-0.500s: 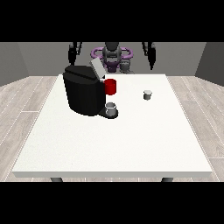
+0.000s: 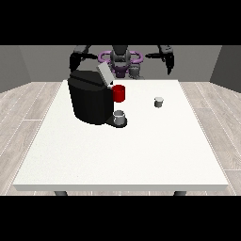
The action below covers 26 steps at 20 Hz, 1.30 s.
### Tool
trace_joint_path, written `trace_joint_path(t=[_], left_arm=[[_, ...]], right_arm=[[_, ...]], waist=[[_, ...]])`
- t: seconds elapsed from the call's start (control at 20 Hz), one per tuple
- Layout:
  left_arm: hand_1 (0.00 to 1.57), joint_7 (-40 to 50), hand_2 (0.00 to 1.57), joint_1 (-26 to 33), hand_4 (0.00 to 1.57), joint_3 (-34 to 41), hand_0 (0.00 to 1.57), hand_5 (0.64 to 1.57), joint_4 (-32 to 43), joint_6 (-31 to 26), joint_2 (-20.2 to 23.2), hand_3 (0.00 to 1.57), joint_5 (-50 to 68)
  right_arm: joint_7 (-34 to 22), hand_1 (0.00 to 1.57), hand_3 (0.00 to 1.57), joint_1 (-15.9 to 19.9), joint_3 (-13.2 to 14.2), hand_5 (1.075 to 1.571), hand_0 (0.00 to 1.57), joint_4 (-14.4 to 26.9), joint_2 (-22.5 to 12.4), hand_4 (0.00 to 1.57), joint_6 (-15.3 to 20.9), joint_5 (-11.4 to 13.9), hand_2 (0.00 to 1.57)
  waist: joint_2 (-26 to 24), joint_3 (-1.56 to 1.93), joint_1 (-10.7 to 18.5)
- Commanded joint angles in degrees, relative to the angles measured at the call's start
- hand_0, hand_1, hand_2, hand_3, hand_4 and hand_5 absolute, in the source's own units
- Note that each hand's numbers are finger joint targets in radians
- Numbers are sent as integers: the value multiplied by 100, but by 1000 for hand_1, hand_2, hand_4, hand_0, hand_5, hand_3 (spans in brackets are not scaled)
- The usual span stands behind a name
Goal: Insert the coffee pod into the coffee machine and close the lid
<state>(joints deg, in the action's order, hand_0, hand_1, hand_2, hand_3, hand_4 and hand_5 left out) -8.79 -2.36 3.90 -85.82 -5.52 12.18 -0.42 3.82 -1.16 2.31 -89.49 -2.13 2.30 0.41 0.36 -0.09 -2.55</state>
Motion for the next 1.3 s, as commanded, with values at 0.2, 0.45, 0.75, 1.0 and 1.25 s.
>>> trace_joint_path(t=[0.2,0.45,0.75,1.0,1.25], left_arm=[[0,765,0,-1082,0,431,0,1571,740,-469,698,0,124],[0,254,0,-1424,0,737,0,1571,1964,-621,1068,0,-91],[0,187,0,-1947,0,642,0,1571,2794,-306,1019,0,-527],[0,-68,0,-2291,0,668,0,1571,3396,-290,1182,0,-774],[0,13,113,-2443,0,333,0,1571,3674,-240,1094,0,-1209]], right_arm=[[-164,0,0,767,103,1571,0,-135,137,217,530,37,0],[-144,0,0,414,-350,1571,0,-549,197,134,310,63,0],[-18,0,0,723,-429,1571,0,-409,210,233,371,87,0],[236,0,0,640,-274,1571,0,-88,127,340,251,-86,0],[-60,0,0,879,-225,1571,0,176,199,397,550,-52,0]], waist=[[356,8,-225],[563,5,-676],[999,6,-695],[1100,8,-675],[983,8,-488]])
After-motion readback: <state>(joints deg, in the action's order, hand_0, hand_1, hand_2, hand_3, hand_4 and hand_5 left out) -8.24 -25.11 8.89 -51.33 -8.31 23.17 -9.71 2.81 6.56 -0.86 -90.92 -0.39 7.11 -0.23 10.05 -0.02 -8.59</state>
